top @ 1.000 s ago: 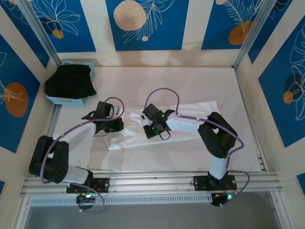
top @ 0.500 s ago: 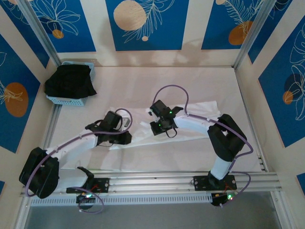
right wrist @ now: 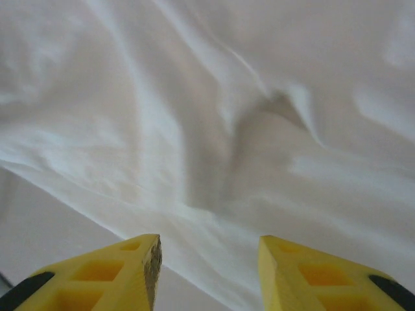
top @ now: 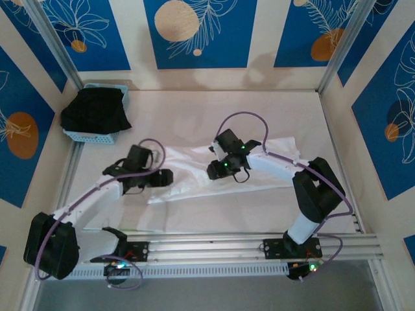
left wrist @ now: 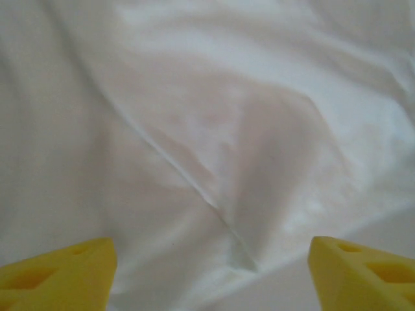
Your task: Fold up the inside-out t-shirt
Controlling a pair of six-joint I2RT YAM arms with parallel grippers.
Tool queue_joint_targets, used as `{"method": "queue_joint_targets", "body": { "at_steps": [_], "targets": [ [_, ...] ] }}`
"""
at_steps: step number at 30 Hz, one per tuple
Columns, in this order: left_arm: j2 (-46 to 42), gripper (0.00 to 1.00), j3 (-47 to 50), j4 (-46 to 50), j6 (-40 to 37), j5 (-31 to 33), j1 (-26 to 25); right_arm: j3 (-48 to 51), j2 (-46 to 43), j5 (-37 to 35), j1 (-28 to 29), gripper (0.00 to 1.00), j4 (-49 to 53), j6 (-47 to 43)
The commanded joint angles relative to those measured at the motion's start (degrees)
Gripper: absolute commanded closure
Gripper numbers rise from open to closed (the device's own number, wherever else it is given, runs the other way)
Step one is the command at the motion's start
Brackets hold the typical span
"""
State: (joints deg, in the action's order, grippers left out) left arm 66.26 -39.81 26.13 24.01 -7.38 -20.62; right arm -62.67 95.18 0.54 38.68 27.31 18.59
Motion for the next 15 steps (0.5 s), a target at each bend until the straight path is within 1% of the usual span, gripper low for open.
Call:
{"method": "queue_joint_targets", "body": {
  "at_steps": [1,3,5,7,10,12,15],
  "targets": [
    [2.8,0.12,-0.2,-4.2,-0.8,5.5,3.4,-2.0,5.0,1.8,1.5,0.59,-6.2,2.5],
    [6.9,0.08,-2.4,-5.1,-2.0,6.9,3.8,-3.4,8.0,-1.1,1.4,0.64,-5.4,4.5],
    [11.5,0.05,-4.1,-7.1,-3.0,8.3,4.0,-4.0,10.8,-1.2,1.1,0.70,-5.1,6.4],
    [15.6,0.04,-5.7,-8.4,-3.5,7.6,4.1,-3.7,12.3,-0.6,1.5,0.75,-5.3,7.2],
    [20.4,0.00,-7.2,-9.9,-3.7,5.2,4.1,-2.0,12.0,-0.5,2.5,0.77,-6.6,7.6],
    [22.3,0.00,-7.2,-11.2,-3.5,3.0,3.7,-0.8,11.1,-0.5,2.6,0.77,-7.5,8.1],
    [24.2,0.00,-7.1,-12.4,-3.7,1.5,1.7,0.4,9.9,-0.5,2.5,0.76,-8.2,8.1]
  ]
}}
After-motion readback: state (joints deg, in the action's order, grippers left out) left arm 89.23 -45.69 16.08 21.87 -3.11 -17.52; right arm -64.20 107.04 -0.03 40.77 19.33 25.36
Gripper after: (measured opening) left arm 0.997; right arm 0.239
